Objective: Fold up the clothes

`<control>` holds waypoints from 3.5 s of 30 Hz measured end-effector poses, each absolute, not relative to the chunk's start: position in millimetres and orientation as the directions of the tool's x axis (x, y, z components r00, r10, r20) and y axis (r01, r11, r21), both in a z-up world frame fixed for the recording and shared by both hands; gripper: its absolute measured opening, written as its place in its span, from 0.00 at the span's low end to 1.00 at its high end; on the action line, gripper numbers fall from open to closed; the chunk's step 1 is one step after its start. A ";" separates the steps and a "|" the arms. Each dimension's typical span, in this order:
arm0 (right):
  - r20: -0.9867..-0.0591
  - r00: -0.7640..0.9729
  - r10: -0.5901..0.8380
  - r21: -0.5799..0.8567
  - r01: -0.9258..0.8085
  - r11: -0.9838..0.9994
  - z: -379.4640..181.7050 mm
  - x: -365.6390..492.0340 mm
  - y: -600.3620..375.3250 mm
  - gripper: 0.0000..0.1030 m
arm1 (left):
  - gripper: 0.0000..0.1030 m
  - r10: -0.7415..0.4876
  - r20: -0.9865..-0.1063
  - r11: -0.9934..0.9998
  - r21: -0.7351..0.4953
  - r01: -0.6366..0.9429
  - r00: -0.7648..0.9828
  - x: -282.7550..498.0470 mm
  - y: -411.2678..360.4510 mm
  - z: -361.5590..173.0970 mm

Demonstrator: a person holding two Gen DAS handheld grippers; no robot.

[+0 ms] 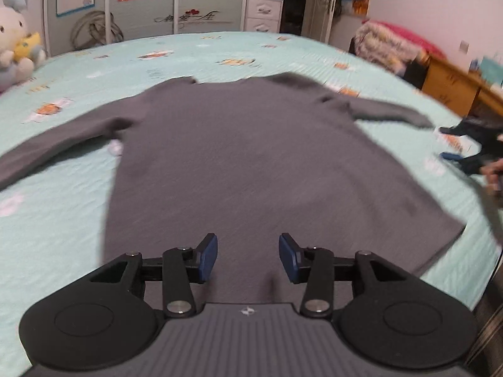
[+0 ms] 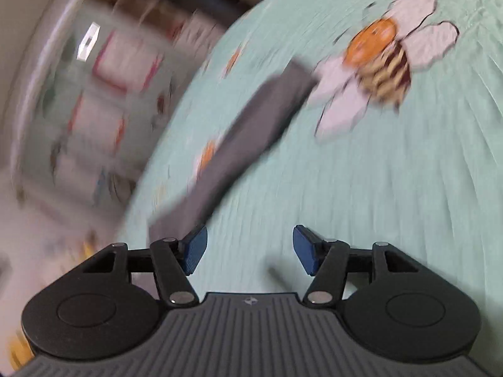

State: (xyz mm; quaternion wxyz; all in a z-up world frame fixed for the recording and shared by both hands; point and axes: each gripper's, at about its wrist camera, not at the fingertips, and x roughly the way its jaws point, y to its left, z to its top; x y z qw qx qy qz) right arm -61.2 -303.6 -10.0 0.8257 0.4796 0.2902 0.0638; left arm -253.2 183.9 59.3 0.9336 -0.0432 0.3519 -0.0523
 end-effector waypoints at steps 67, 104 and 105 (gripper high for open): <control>-0.592 0.236 0.771 0.670 -0.387 0.633 20.1 -182.3 -16.0 0.18 | 0.50 -0.179 -0.495 0.655 -0.705 -0.272 0.850 -297.0 345.7 4.1; -0.523 0.414 0.745 -0.479 -0.866 0.146 167.3 -206.7 391.6 0.61 | 0.49 -0.155 -0.361 0.598 -0.775 -0.204 0.920 -276.6 353.2 -13.4; -0.537 0.400 0.742 -0.504 -0.858 0.098 156.9 -210.2 405.9 0.61 | 0.49 -0.157 -0.352 0.581 -0.789 -0.202 0.923 -277.5 355.0 -14.6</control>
